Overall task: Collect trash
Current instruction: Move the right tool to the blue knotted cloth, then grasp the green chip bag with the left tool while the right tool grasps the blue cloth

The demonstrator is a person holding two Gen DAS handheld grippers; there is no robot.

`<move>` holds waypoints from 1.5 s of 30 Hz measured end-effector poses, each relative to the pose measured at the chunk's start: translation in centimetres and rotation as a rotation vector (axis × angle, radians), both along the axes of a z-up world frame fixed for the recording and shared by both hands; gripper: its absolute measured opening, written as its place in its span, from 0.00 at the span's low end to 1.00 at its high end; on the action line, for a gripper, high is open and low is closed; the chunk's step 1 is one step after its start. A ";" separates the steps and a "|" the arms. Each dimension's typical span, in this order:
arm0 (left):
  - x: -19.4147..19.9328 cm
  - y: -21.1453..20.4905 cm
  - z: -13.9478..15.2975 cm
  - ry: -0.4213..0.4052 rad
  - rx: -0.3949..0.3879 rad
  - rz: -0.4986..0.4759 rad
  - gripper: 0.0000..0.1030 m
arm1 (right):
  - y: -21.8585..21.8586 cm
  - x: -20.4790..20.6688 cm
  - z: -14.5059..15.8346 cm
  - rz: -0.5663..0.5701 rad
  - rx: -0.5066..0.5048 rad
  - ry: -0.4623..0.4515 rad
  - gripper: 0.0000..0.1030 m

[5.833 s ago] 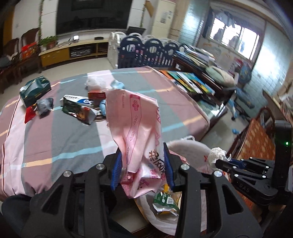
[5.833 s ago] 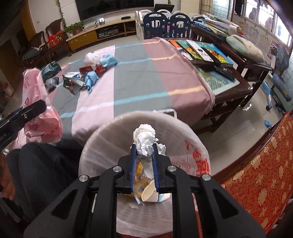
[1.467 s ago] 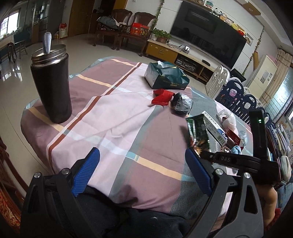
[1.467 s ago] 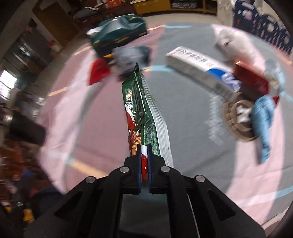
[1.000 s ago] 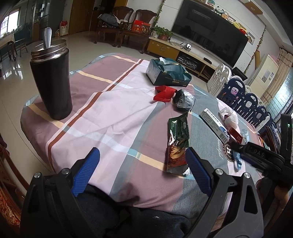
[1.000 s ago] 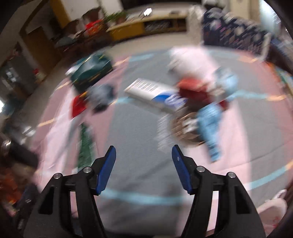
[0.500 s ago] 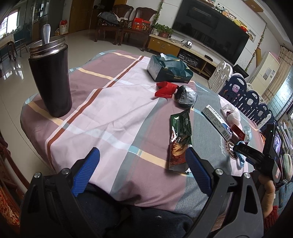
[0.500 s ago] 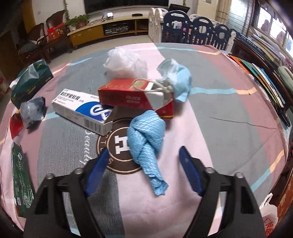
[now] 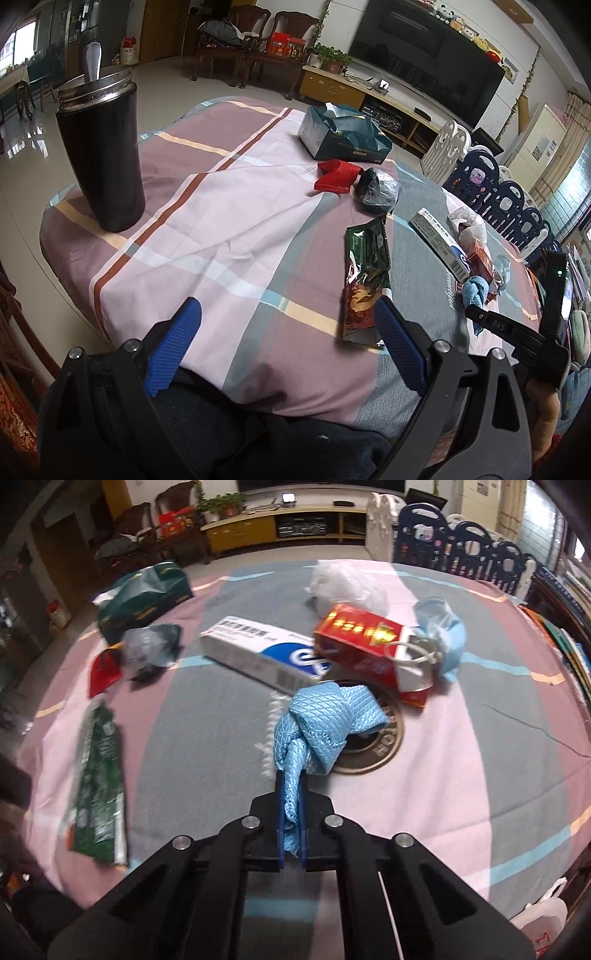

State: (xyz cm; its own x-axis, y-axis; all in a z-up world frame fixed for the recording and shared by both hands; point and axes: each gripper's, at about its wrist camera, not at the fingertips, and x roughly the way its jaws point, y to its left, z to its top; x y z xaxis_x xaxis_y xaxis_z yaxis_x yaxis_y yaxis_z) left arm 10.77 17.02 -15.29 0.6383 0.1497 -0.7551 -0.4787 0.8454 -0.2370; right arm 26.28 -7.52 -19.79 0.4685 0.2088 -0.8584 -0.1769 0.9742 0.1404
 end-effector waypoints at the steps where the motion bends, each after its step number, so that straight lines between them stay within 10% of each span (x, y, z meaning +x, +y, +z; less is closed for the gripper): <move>1: 0.0 0.0 0.0 0.000 0.000 0.000 0.91 | 0.3 -0.4 0.2 0.015 0.015 0.004 0.06; 16: 0.1 0.0 -0.1 0.007 -0.004 -0.003 0.91 | 0.9 -4.6 1.2 0.102 0.015 0.023 0.08; 20: 0.1 0.0 -0.1 0.007 -0.005 -0.002 0.91 | -0.8 -4.8 1.1 0.044 0.091 0.052 0.43; 26: 0.1 -0.1 -0.3 0.015 -0.012 -0.005 0.91 | -2.2 -5.3 1.5 -0.007 0.124 0.033 0.58; 39: 8.7 -0.8 -2.3 0.131 -0.192 -0.186 0.94 | 0.9 -4.0 0.2 0.010 0.013 -0.021 0.55; 44: 12.9 -2.7 -3.6 0.194 -0.170 -0.266 0.91 | 1.1 -3.3 0.2 0.038 -0.022 -0.033 0.28; 45: 13.2 -2.9 -3.8 0.203 -0.163 -0.278 0.78 | 1.1 -3.2 0.2 0.040 -0.022 -0.033 0.26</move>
State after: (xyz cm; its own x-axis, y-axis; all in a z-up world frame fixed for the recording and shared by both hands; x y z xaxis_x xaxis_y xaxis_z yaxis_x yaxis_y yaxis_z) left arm 23.98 14.08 -19.06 0.4730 -0.1406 -0.8698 -0.2875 0.9085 -0.3032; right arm 23.07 -6.45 -19.56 0.4882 0.2091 -0.8473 -0.2201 0.9690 0.1123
